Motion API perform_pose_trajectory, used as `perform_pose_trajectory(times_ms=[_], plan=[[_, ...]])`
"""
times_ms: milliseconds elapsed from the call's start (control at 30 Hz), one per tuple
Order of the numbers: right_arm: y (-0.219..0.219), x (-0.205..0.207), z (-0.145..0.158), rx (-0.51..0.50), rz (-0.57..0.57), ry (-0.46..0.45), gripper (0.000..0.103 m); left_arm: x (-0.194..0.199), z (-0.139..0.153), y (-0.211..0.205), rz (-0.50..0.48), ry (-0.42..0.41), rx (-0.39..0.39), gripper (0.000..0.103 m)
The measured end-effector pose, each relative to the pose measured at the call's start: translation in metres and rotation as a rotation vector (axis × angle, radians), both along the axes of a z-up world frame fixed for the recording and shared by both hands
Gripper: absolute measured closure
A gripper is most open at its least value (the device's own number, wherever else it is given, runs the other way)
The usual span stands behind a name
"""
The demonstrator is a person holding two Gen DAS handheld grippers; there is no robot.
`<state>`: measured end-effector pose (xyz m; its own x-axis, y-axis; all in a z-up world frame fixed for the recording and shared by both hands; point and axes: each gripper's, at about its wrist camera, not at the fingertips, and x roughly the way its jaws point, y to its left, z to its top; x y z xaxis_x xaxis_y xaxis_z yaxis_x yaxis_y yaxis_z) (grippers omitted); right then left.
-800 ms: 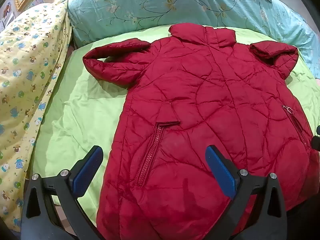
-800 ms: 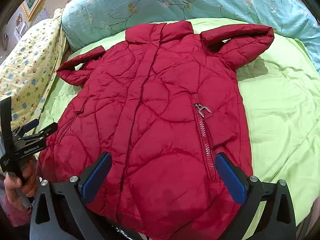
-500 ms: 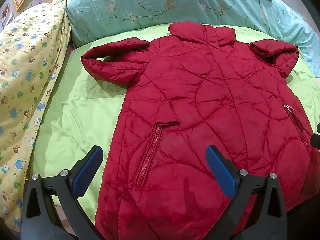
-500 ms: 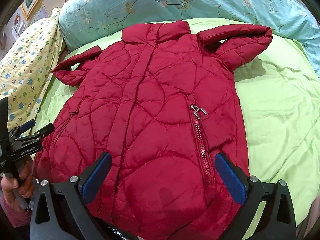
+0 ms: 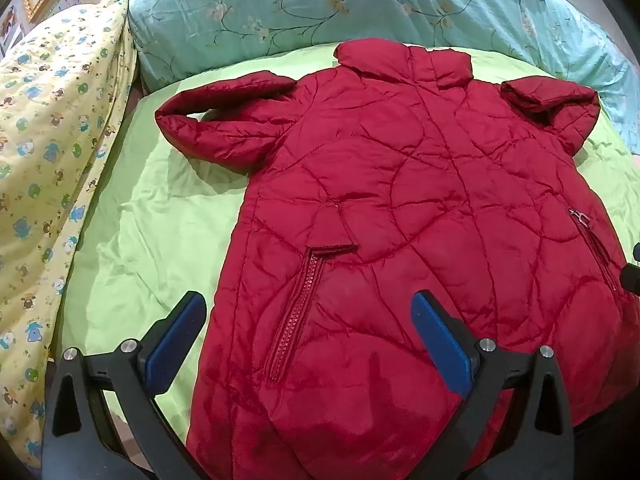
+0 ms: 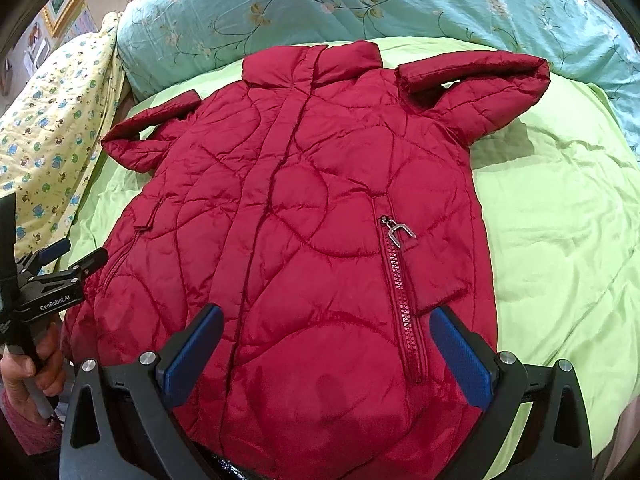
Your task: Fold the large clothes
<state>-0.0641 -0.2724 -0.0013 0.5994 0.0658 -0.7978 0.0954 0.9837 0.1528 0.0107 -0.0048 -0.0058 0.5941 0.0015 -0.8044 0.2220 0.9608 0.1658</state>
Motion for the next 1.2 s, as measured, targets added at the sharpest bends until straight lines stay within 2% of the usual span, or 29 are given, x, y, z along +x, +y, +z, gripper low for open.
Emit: perform_pose_trajectory(times_ms=[267, 433, 633, 1000, 1200], plan=[[-0.004, 0.007, -0.001, 0.033, 0.002, -0.001, 0.0, 0.008, 0.0, -0.004, -0.009, 0.001, -0.002, 0.0], [-0.011, 0.01, 0.006, 0.012, 0.002, -0.061, 0.0, 0.013, 0.003, -0.008, -0.024, -0.021, 0.0, 0.0], [-0.02, 0.022, 0.014, -0.022, -0.003, -0.081, 0.0, 0.02, 0.008, -0.013, -0.038, -0.062, -0.058, 0.0], [-0.044, 0.051, 0.025, -0.075, -0.02, -0.083, 0.0, 0.044, 0.012, -0.022, -0.056, -0.024, -0.072, 0.0], [-0.072, 0.076, 0.038, -0.125, -0.038, -0.119, 0.001, 0.068, 0.009, -0.021, -0.045, 0.014, -0.101, 0.0]])
